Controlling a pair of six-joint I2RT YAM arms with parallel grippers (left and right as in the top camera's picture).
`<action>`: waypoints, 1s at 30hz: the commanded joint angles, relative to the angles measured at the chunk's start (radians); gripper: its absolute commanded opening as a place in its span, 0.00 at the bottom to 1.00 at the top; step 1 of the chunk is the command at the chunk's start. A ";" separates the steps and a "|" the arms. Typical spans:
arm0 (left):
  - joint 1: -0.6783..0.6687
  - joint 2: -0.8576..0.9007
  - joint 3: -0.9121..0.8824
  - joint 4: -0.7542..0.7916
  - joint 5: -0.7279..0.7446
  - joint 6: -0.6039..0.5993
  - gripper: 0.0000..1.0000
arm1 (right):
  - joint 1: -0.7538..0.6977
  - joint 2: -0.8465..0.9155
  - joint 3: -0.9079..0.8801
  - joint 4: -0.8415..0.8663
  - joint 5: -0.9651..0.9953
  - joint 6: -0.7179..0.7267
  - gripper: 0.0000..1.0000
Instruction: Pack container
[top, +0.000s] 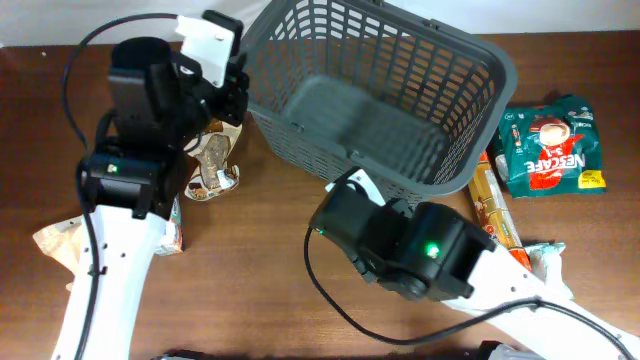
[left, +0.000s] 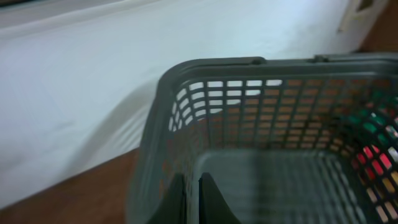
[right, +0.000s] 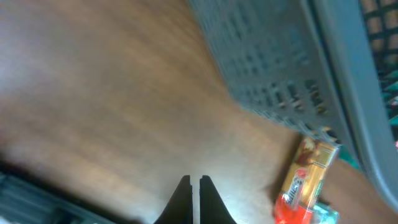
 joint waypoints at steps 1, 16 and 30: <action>-0.023 0.006 0.002 0.005 0.023 0.097 0.02 | 0.008 -0.004 -0.095 0.012 0.130 0.030 0.04; -0.024 0.042 0.002 -0.050 0.023 0.199 0.02 | 0.009 -0.004 -0.208 0.016 0.066 -0.034 0.04; -0.024 0.198 0.002 -0.078 0.061 0.384 0.01 | 0.009 -0.004 -0.208 0.094 0.072 -0.087 0.04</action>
